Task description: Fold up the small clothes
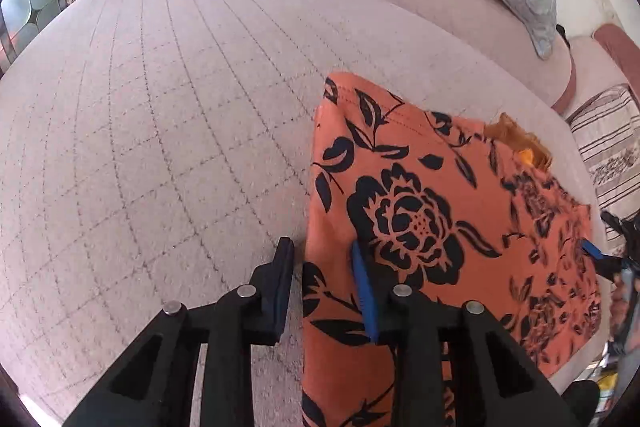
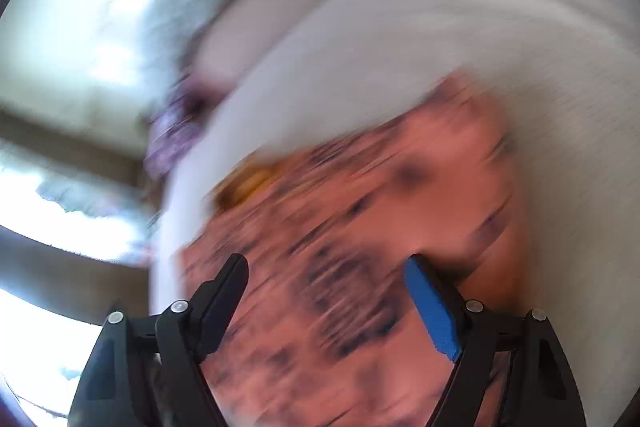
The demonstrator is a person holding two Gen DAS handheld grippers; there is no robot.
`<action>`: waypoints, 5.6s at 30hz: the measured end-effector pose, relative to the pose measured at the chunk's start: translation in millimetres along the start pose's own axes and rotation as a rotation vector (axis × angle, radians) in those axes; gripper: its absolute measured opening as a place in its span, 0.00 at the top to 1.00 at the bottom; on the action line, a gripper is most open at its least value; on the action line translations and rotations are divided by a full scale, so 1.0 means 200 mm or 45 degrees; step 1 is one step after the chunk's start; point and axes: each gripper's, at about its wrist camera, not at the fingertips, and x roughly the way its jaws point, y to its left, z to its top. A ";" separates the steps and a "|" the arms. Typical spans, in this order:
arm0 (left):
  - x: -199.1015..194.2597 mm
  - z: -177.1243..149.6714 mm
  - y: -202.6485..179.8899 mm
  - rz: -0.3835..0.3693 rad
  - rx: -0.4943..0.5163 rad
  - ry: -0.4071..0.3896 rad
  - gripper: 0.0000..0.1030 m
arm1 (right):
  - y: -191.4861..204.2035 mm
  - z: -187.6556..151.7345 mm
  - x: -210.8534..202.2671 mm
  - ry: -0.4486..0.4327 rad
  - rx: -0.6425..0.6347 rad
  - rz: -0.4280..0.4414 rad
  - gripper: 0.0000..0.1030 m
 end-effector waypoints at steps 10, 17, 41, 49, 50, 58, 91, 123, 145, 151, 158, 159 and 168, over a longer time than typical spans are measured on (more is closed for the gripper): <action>0.19 0.27 -0.02 -0.018 -0.038 -0.005 0.53 | -0.12 0.23 0.08 -0.095 0.145 0.073 0.20; 0.00 0.22 -0.05 0.162 -0.002 -0.089 0.52 | 0.04 -0.05 -0.13 -0.221 0.013 0.018 0.20; -0.36 -0.25 -0.35 0.153 0.168 -0.169 0.37 | 0.00 -0.69 -0.23 -0.229 0.042 -0.074 0.19; -0.10 -0.34 -0.21 0.237 0.117 0.020 0.34 | -0.08 -0.70 -0.24 -0.299 0.098 -0.016 0.19; -0.12 -0.35 -0.17 0.190 0.069 -0.019 0.34 | -0.08 -0.70 -0.27 -0.308 0.098 -0.031 0.18; -0.31 -0.35 -0.32 0.154 0.127 -0.152 0.35 | -0.15 -0.90 -0.36 -0.318 0.244 -0.020 0.18; -0.05 -0.34 -1.05 0.086 0.429 -0.127 0.32 | -0.19 -0.69 -0.25 -0.358 0.203 -0.197 0.62; -0.09 -0.28 -0.81 -0.079 0.287 -0.078 0.27 | 0.34 -0.53 -0.31 -0.390 -0.152 -0.409 0.75; -0.40 -0.20 0.48 -0.034 -0.443 -0.437 0.28 | 1.65 -0.98 0.39 -0.237 -0.884 -0.220 0.79; -0.37 -0.19 0.54 -0.043 -0.485 -0.393 0.28 | 1.48 -1.29 0.97 0.139 -0.957 -0.321 0.79; -0.39 -0.19 0.51 -0.085 -0.455 -0.421 0.28 | 1.68 -1.20 0.68 -0.113 -0.979 -0.154 0.80; -0.39 -0.19 0.51 -0.111 -0.447 -0.423 0.28 | 1.70 -1.23 0.69 -0.101 -0.983 -0.136 0.80; -0.33 -0.09 0.34 -0.590 -0.348 -0.256 0.28 | 1.46 -1.32 0.93 0.086 -0.947 -0.132 0.79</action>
